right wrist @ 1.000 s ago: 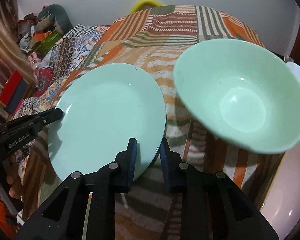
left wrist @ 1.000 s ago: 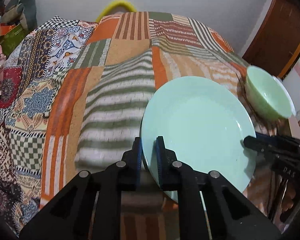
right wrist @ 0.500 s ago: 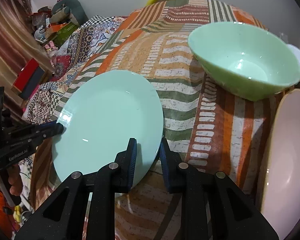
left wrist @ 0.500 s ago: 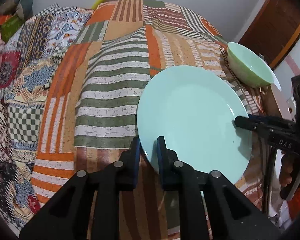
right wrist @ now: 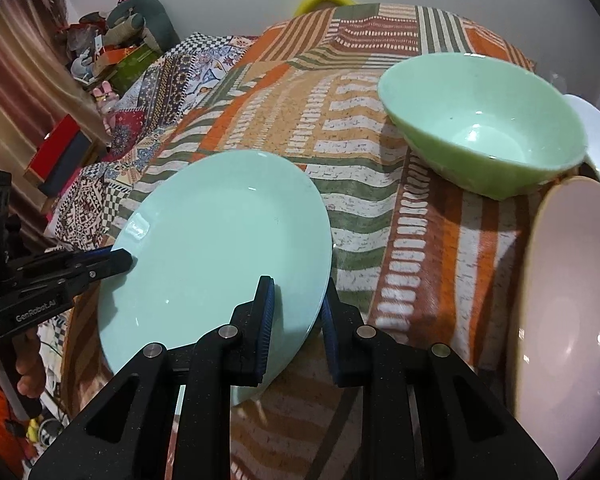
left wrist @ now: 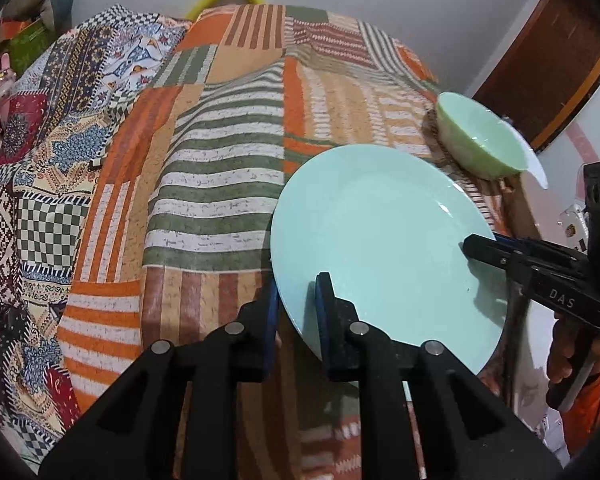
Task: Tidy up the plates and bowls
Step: 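Lift the mint-green plate with the right gripper and carry it, then carry the mint-green plate with both grippers over the white plate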
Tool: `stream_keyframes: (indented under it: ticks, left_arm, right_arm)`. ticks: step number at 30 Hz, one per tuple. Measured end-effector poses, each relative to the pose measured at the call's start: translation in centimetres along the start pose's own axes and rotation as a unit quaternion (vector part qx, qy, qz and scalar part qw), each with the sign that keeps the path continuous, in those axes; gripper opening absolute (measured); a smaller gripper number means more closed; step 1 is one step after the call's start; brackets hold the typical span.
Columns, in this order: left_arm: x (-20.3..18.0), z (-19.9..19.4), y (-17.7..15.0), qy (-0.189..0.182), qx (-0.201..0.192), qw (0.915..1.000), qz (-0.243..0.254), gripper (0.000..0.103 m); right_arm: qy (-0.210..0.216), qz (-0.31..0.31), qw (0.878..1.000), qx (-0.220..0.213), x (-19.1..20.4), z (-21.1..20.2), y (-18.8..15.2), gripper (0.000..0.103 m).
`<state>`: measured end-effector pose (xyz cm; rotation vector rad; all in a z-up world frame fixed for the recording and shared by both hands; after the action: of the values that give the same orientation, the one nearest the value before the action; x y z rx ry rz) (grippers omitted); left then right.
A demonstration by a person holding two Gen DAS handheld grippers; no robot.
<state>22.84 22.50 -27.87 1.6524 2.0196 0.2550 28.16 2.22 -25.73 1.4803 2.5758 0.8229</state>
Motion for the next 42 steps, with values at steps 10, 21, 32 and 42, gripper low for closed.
stream_keyframes:
  ticks: [10,21,32,42]
  left_arm:
    - [-3.2,-5.7,-1.4,0.0,-0.037,0.9993,0.009,0.016]
    - [-7.5,-11.6,-4.0,0.01,-0.074,0.9967,0.033,0.016]
    - [-12.1,-14.2,-7.2,-0.002,-0.084,0.9953,0.048,0.016]
    - [-16.1,-13.7,-9.2,-0.001,-0.077,0.9941,0.076,0.017]
  right_arm:
    - [-0.005,-0.024,0.999,-0.047,0.7,-5.1,-0.9,0.021]
    - [0.005,-0.034,0.995,-0.091,1.1,-10.4,-3.2,0.021]
    - [0.0,-0.028,0.992,-0.123,0.0,-14.5,-5.9,0.021]
    - [-0.006,-0.011,0.991,-0.133,-2.3,-16.3,-9.3,0.021]
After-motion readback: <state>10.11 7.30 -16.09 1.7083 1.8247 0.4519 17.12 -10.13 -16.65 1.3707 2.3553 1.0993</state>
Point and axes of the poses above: each gripper's, at about its wrist camera, not at the fingertips, and z roughly the way its jaws point, x to its left, y to its top, the point moved 7 cm from there along z, roughly the way its jaws point, and after that the axes turned 2 degrees about x, right-handed, at the moved point
